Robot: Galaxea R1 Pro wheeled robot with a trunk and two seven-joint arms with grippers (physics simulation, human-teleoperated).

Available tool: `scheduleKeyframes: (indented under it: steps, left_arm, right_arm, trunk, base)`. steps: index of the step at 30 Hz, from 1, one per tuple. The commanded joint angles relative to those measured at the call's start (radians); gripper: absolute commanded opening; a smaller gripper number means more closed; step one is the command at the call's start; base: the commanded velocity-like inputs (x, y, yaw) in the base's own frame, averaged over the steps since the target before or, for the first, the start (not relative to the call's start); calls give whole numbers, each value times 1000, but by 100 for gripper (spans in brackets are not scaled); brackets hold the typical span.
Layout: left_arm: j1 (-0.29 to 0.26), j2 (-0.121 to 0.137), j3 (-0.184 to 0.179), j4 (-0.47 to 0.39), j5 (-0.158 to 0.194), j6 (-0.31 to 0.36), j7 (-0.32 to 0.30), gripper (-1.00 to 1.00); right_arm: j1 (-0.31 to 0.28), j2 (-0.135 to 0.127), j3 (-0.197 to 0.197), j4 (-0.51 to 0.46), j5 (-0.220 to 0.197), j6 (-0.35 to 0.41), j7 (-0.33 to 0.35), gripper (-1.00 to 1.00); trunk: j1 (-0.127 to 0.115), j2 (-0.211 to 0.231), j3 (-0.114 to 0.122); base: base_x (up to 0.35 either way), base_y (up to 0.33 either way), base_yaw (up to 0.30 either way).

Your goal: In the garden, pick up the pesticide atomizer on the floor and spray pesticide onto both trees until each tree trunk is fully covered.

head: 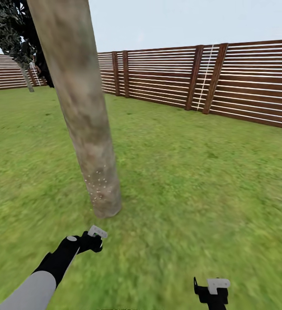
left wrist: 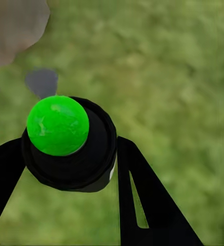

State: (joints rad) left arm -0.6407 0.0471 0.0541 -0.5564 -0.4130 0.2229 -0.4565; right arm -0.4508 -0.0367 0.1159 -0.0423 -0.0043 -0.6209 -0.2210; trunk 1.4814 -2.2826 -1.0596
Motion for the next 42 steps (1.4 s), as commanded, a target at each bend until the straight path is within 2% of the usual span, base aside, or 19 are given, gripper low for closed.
scheduleKeyframes:
  steps: [1,7,21,29,42]
  left_arm:
    - [0,-1,6,-2,-6,6,-8,-100]
    - [0,-1,9,-2,-6,6,-7,-100]
    - [0,-2,9,-2,-4,6,-7,-100]
    - [0,-3,9,-2,-1,6,-7,-100]
    - [0,-3,10,-3,-1,6,-7,-100]
  right_arm:
    - [0,0,8,0,0,0,-8,100]
    - [0,-1,7,-1,0,0,-8,100]
    - [0,-1,7,-1,0,0,-8,100]
    - [0,0,7,-1,0,0,-8,100]
    - [0,-4,7,1,0,0,-8,100]
  trunk:
    - [0,0,-1]
    - [0,0,-1]
    - [0,0,-1]
    - [0,0,-1]
    - [0,0,-1]
  base:
    - [-7,-274,260]
    - [59,-275,238]
    - [70,-275,17]
    - [20,-273,225]
    - [170,-250,10]
